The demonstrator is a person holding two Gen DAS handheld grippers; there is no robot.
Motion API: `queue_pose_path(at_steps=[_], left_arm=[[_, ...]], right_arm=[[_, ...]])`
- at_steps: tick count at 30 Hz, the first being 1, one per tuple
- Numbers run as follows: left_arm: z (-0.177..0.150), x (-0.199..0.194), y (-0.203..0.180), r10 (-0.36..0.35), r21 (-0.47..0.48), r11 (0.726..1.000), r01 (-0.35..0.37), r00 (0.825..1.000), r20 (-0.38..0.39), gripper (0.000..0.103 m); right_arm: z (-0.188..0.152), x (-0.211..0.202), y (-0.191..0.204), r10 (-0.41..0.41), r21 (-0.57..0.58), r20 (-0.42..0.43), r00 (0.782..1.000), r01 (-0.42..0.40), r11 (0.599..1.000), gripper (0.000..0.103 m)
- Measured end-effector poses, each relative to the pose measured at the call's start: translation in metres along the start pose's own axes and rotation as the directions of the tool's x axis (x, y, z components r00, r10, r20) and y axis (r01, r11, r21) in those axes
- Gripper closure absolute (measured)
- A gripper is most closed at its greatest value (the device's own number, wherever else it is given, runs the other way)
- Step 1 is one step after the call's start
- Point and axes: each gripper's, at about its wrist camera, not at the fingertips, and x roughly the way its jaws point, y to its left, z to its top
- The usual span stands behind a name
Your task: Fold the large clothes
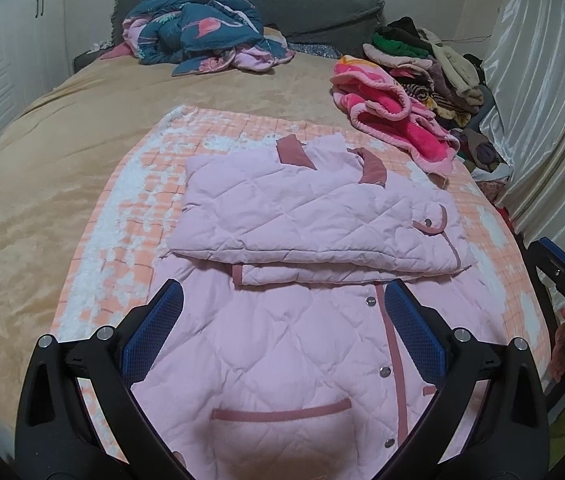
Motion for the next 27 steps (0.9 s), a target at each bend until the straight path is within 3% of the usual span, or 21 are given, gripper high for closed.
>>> queue_pose_path(at_steps=[13, 27], left_arm=[[-0.028, -0.017, -0.005, 0.012, 0.025, 1.0, -0.012, 1.0, 0.003, 0.008], [-0.055, -0.024, -0.007, 0.025, 0.04, 0.999, -0.025, 1.0, -0.011, 0.008]], right_arm=[[-0.015, -0.024, -0.004, 0.001, 0.0, 0.014, 1.0, -0.001, 1.0, 0.004], [-0.052, -0.046, -0.018, -0.039, 0.013, -0.014, 0.999, 0.039, 0.999, 0.004]])
